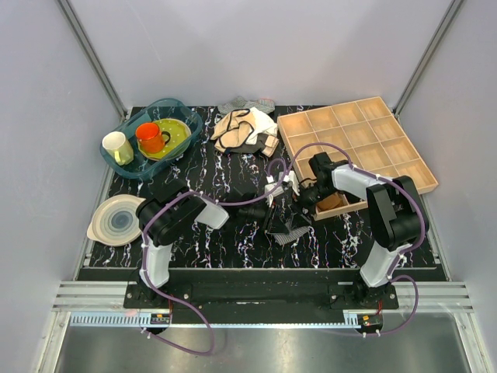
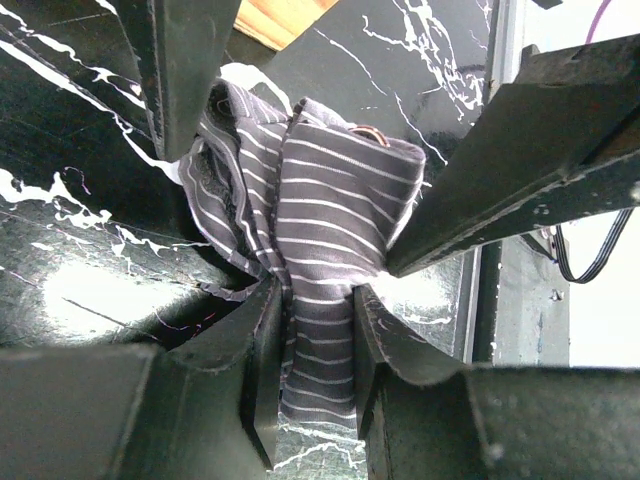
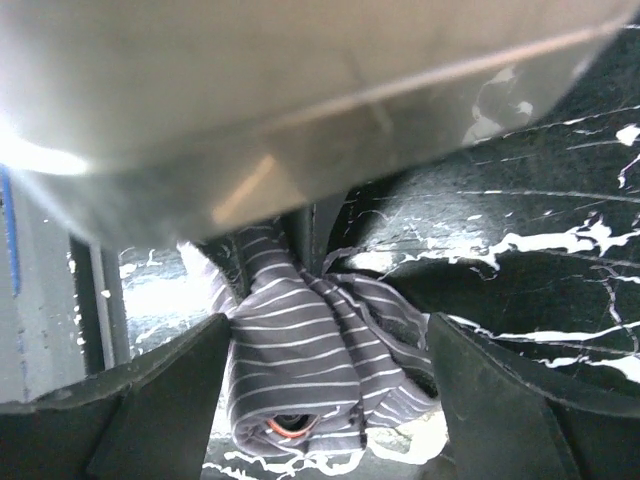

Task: Roll the underwear
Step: Roll the underwear to the center of the board.

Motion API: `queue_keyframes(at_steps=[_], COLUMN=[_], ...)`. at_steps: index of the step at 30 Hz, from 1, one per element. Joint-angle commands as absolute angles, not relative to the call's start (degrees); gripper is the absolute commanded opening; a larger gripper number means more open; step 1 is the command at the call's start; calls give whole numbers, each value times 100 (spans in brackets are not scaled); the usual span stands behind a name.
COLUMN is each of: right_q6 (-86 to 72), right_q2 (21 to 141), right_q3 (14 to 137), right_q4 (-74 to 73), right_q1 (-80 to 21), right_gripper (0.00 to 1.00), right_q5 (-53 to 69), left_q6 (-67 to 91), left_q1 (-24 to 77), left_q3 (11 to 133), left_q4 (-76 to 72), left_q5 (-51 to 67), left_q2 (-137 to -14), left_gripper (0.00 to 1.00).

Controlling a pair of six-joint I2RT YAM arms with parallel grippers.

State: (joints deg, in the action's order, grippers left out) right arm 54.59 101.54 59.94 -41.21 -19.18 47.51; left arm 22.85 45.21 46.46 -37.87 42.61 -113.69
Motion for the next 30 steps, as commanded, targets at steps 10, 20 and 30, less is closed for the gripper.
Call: queue_keyframes(at_steps=[10, 20, 30], right_q6=[5221, 5256, 5660], right_q2=[10503, 10784, 11056], right_q3=[5871, 6011, 6398], right_q4=[-4861, -4974, -5633], right_q1=[-1608, -1986, -2074], right_gripper=[93, 79, 29], right_q5=[4325, 4026, 3779], left_q6=[1828, 1784, 1723], left_q1=[4649, 4658, 4614], left_q3=[4017, 3973, 3973], left_q4=[-3638, -3586, -3480], left_q5=[2813, 2672, 2549], left_q2=[-11909, -11804, -11777], left_gripper=[22, 23, 25])
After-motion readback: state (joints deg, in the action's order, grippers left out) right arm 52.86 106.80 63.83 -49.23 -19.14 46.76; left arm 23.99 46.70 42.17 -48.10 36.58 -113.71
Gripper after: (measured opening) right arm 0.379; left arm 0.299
